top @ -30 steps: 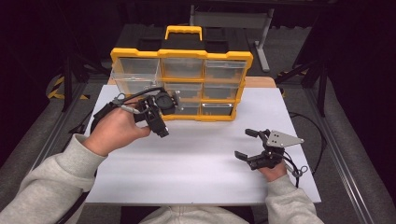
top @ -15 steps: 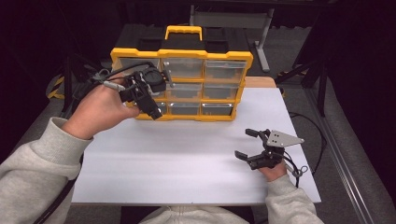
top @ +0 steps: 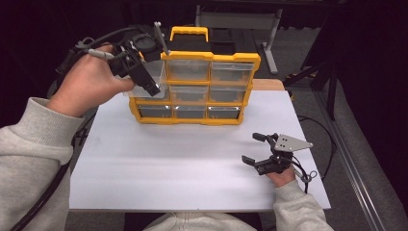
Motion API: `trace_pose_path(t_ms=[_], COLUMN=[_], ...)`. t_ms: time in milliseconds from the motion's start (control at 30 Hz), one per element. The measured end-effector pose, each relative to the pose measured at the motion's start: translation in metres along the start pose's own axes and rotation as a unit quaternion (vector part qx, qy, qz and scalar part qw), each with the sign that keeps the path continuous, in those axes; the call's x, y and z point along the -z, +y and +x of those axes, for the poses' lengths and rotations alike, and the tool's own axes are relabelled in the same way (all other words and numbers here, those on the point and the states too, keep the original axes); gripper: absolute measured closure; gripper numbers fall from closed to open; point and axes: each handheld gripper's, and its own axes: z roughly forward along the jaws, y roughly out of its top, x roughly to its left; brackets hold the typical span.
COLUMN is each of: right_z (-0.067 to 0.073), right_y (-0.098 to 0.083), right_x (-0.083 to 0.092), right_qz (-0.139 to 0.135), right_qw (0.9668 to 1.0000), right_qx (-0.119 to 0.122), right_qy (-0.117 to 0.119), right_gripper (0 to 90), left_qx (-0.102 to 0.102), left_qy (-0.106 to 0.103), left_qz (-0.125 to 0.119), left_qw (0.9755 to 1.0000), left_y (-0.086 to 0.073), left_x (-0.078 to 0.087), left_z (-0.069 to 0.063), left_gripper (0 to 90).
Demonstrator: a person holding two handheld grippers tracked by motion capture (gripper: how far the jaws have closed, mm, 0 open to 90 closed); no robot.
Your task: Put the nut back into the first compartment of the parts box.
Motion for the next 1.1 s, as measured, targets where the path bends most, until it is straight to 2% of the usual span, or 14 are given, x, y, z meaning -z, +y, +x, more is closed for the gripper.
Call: trace_pose_path(t_ms=[233, 400, 433, 567, 600, 633, 767, 1033, 1100], right_z=[0.0, 0.0, 0.0, 0.0, 0.0, 0.0, 0.0, 0.0, 0.0], right_y=[0.0, 0.0, 0.0, 0.0, 0.0, 0.0, 0.0, 0.0, 0.0], right_x=[0.0, 0.0, 0.0, 0.0, 0.0, 0.0, 0.0, 0.0, 0.0], right_qz=[0.0, 0.0, 0.001, 0.001, 0.0, 0.0, 0.0, 0.0, 0.0], right_qw=[1.0, 1.0, 1.0, 1.0, 1.0, 1.0, 1.0, 1.0, 1.0], right_qx=[0.0, 0.0, 0.0, 0.0, -0.002, -0.002, -0.003, -0.002, -0.001], right_qy=[0.001, 0.001, 0.001, 0.002, 0.003, 0.003, 0.004, 0.004, 0.004], right_gripper=[6.4, 6.4, 6.4, 6.4, 6.4, 6.4, 6.4, 6.4, 6.4], left_qx=[0.032, 0.079, 0.086, 0.119, 0.134, 0.134, 0.169, 0.189, 0.197], left_qy=[0.012, 0.019, 0.023, 0.029, 0.027, 0.027, 0.025, 0.023, 0.022], left_qz=[-0.011, -0.023, -0.02, -0.014, -0.012, -0.012, -0.002, 0.007, 0.009], left_qw=[0.9994, 0.9964, 0.9958, 0.9923, 0.9905, 0.9905, 0.9854, 0.9817, 0.9801], left_y=[0.002, 0.002, 0.002, 0.003, 0.003, 0.003, 0.0, -0.001, 0.0], left_x=[0.013, 0.015, 0.014, 0.005, 0.001, 0.001, -0.012, -0.029, -0.036], left_z=[0.018, 0.037, 0.04, 0.055, 0.061, 0.061, 0.075, 0.084, 0.086], left_gripper=[69.7, 69.6, 69.6, 69.6, 69.7, 69.6, 69.6, 69.6, 69.6])
